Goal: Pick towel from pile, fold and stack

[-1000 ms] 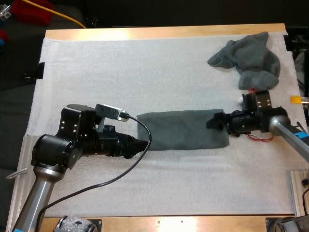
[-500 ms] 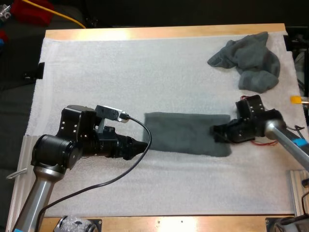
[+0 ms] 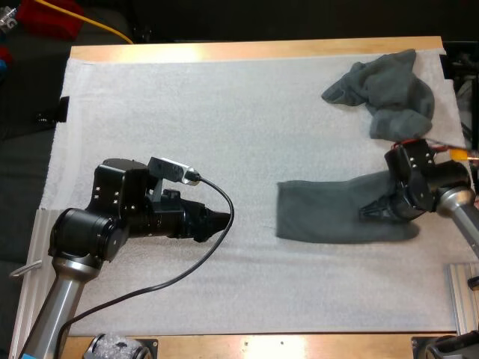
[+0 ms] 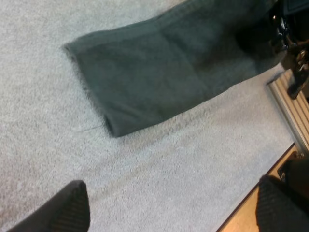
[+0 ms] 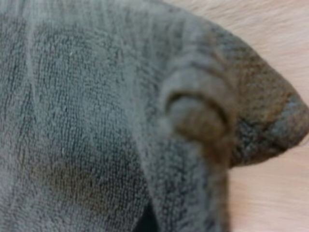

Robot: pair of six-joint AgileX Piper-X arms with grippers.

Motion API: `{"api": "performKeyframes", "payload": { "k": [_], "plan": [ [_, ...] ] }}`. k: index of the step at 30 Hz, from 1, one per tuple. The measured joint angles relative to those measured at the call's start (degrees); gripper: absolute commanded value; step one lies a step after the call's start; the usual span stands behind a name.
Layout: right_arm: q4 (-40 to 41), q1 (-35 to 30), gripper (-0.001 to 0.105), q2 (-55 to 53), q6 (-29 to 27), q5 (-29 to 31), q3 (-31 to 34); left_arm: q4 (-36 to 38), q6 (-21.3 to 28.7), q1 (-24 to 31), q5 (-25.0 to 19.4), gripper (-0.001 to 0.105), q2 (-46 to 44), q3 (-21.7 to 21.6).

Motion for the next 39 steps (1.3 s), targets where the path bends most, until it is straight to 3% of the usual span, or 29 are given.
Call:
{"api": "performKeyframes", "payload": {
  "k": [4,8,17,24,31,39],
  "plan": [
    [2.6,0.0,0.001,0.0,-0.7,3.4,-2.7,0.0,0.0,0.0,0.3,0.069,0.0,0.0],
    [3.8,0.0,0.001,0.0,3.3,2.1,-3.7,0.0,-0.1,0.0,0.4,0.069,0.0,0.0],
    [1.6,0.0,0.001,0.0,17.4,-16.0,-3.7,0.0,-0.1,0.0,1.4,0.069,0.0,0.0],
    [-2.7,0.0,0.001,0.0,26.0,-25.1,-3.7,0.0,-0.1,0.0,1.8,0.069,0.0,0.0],
    [-5.7,0.9,0.001,0.0,27.4,-28.5,-1.5,0.0,-0.1,0.0,1.8,0.069,0.0,0.0],
    [-12.2,6.5,0.001,1.2,30.3,-27.0,-0.7,-0.1,-0.1,0.0,1.8,0.069,0.0,0.0]
  ]
}}
